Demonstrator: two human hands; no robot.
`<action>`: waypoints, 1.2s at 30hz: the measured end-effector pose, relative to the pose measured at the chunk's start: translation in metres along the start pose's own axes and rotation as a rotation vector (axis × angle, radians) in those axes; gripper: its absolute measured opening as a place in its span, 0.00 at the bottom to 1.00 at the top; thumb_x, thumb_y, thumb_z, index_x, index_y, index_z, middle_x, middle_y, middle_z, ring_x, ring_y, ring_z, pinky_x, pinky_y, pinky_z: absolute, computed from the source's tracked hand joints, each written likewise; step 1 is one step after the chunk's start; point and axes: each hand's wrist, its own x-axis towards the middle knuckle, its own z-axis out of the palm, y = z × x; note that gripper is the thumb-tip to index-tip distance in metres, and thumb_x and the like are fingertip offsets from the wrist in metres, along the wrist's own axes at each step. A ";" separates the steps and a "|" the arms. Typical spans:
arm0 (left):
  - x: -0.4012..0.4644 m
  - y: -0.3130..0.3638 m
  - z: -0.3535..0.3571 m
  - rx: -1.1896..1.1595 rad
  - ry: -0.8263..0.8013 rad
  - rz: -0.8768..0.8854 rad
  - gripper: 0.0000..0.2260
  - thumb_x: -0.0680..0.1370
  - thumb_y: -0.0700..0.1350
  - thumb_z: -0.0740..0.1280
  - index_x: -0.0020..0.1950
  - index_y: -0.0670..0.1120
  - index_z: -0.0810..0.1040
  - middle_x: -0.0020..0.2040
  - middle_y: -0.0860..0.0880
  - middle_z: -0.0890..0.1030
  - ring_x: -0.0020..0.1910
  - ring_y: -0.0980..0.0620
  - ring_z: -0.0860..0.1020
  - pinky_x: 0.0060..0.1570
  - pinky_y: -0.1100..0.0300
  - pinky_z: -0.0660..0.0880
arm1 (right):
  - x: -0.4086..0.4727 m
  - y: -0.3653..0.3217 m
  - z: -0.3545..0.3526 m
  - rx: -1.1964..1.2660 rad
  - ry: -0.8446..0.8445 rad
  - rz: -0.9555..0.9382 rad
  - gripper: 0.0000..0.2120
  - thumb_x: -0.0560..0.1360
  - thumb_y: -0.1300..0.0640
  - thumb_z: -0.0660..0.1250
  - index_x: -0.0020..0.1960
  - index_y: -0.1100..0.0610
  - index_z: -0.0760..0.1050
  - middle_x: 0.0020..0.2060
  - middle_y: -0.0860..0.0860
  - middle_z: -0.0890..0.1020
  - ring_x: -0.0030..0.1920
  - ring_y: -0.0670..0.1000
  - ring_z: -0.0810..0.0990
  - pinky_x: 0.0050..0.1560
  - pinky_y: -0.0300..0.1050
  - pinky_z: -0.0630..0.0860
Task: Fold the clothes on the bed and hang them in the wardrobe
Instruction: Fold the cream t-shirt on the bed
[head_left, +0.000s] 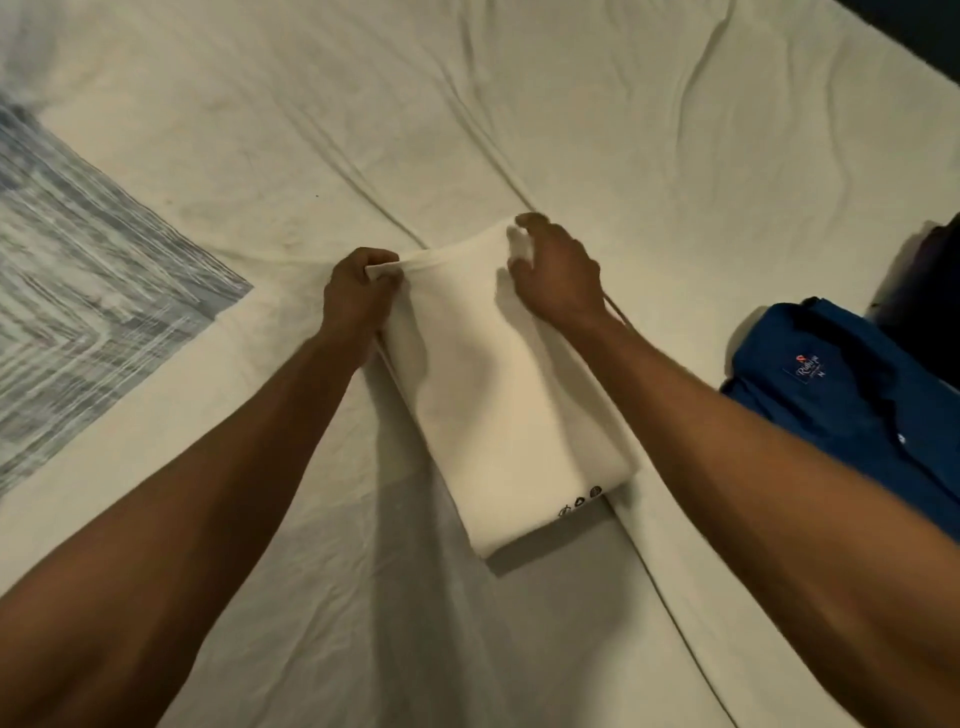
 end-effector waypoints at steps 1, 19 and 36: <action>0.001 -0.002 0.002 0.050 0.030 0.023 0.10 0.72 0.50 0.68 0.52 0.52 0.82 0.53 0.49 0.84 0.48 0.53 0.79 0.51 0.59 0.76 | -0.017 0.000 0.007 -0.079 0.014 -0.113 0.25 0.76 0.50 0.59 0.72 0.53 0.68 0.66 0.54 0.75 0.66 0.59 0.73 0.63 0.59 0.71; -0.013 -0.025 0.047 1.245 -0.344 0.626 0.32 0.80 0.68 0.42 0.82 0.57 0.50 0.83 0.49 0.48 0.81 0.45 0.46 0.74 0.34 0.40 | -0.141 0.091 0.043 -0.299 -0.034 -0.023 0.28 0.83 0.41 0.51 0.80 0.50 0.56 0.79 0.53 0.58 0.78 0.60 0.56 0.72 0.66 0.57; -0.217 -0.016 0.126 1.150 -0.341 0.754 0.11 0.74 0.42 0.58 0.51 0.43 0.76 0.43 0.44 0.76 0.37 0.43 0.74 0.30 0.53 0.66 | -0.255 0.095 0.016 1.140 0.171 0.928 0.05 0.77 0.59 0.67 0.53 0.53 0.76 0.45 0.56 0.85 0.40 0.54 0.84 0.47 0.50 0.82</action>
